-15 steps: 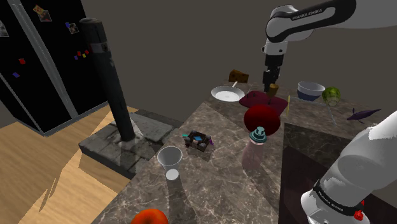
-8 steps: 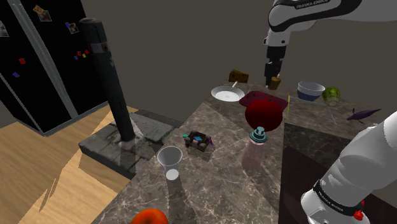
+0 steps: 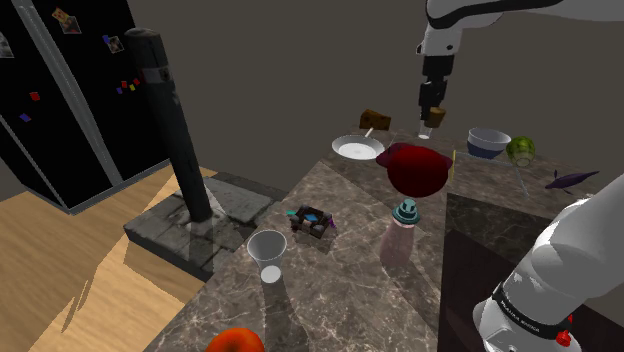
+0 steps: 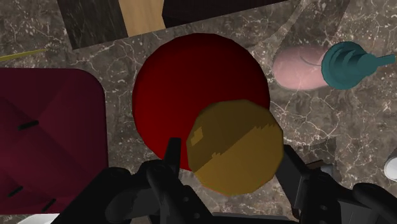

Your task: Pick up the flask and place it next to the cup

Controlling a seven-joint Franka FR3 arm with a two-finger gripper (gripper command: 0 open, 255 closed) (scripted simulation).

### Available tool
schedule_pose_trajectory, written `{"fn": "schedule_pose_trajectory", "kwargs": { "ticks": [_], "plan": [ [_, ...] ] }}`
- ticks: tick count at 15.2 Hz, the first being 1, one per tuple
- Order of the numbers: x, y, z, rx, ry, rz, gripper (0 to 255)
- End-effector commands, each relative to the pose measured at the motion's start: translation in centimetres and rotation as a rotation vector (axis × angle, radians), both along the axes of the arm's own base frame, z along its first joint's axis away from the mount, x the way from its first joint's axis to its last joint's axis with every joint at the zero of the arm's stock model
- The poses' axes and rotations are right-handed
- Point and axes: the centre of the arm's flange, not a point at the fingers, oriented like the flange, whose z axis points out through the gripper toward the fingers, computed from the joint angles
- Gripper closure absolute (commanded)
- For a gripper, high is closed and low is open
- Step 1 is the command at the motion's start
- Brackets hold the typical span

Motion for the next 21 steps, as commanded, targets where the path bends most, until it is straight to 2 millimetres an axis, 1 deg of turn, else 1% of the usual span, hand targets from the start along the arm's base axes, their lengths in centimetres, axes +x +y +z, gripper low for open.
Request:
{"fn": "schedule_pose_trajectory", "kwargs": {
  "ticks": [1,16,17,21],
  "plan": [
    [-0.1,0.0,1.2,-0.001,-0.003,0.0,255],
    [-0.1,0.0,9.1,-0.001,-0.003,0.0,255],
    [-0.1,0.0,9.4,-0.001,-0.003,0.0,255],
    [-1.2,5.1,9.4,-0.001,-0.003,0.0,255]
  ]
}}
